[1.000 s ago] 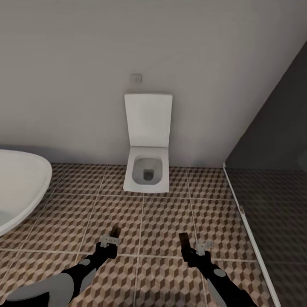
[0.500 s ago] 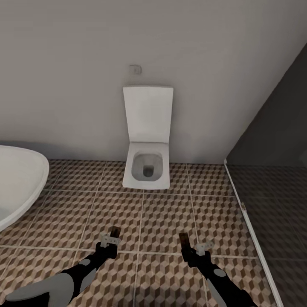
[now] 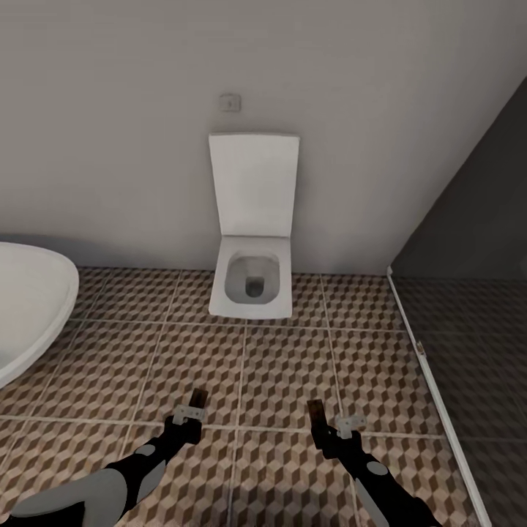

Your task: Take the four mousetraps from the cabinet in the bathroom and place them on the bathroom floor. Make sure all four end up on the same floor surface, and ensure that at least two of them are either under or directly next to the same bathroom sink.

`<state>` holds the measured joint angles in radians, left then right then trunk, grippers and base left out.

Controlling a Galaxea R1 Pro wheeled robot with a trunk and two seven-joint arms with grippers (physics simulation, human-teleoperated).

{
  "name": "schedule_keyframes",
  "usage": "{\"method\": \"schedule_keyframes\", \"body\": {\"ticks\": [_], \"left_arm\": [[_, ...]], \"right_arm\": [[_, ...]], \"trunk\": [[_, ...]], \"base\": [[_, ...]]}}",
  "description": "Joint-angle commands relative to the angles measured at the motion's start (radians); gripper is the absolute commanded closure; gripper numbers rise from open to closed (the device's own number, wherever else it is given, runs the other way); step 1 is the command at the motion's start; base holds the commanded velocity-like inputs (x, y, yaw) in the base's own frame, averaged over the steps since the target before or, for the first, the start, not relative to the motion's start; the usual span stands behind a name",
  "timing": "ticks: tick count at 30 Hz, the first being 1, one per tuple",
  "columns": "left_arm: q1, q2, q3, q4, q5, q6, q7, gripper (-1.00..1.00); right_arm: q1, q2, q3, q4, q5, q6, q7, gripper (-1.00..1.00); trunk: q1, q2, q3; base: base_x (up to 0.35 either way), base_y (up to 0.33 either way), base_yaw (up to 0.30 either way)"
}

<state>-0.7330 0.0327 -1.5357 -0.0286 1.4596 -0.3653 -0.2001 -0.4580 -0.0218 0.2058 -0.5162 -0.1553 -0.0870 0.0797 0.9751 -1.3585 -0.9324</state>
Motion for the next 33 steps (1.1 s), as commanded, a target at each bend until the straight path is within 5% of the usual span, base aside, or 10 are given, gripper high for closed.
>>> {"method": "schedule_keyframes", "body": {"ticks": [1, 28, 33], "left_arm": [[0.0, 0.001, -0.006, -0.001, 0.01, -0.001, -0.002, 1.0], [0.0, 0.0, -0.007, -0.002, 0.01, -0.001, -0.002, 1.0], [0.0, 0.001, -0.006, -0.002, 0.01, -0.003, -0.004, 1.0]], "right_arm": [[-0.001, -0.001, 0.006, 0.001, -0.013, -0.004, 0.002, 1.0], [-0.001, -0.001, 0.006, 0.001, -0.013, -0.004, 0.002, 1.0], [-0.001, -0.001, 0.006, 0.001, -0.013, -0.004, 0.003, 1.0]], "trunk": [[0.004, -0.008, -0.005], [0.107, -0.197, -0.133], [0.107, -0.197, -0.141]], "base": [[0.0, 0.0, 0.0], [0.0, 0.0, 0.0], [0.0, 0.0, 0.0]]}}
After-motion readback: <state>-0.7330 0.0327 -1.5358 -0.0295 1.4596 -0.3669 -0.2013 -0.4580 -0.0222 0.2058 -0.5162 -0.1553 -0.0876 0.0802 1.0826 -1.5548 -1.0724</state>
